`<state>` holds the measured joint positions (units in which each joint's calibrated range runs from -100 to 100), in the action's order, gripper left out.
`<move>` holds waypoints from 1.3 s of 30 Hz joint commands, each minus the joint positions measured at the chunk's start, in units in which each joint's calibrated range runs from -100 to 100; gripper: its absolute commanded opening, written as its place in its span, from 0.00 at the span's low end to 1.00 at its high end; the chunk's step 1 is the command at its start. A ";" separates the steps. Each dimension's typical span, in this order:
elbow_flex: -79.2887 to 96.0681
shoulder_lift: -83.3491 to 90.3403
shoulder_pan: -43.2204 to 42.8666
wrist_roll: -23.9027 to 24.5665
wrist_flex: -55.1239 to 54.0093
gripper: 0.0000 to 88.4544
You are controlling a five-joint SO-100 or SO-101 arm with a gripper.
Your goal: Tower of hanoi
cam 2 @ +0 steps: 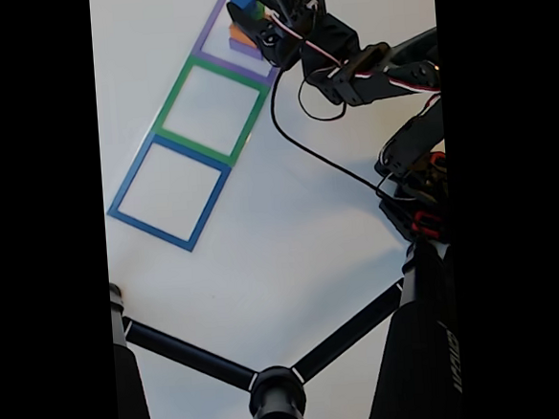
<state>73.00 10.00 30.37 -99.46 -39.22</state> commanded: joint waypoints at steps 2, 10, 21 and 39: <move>-5.09 20.56 -3.04 -0.54 25.29 0.05; -29.54 40.82 -6.78 -0.54 80.92 0.05; -60.27 47.85 -8.60 -0.54 121.65 0.05; -62.72 45.43 -19.34 -0.54 123.19 0.04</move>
<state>12.17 57.62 14.45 -100.00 85.09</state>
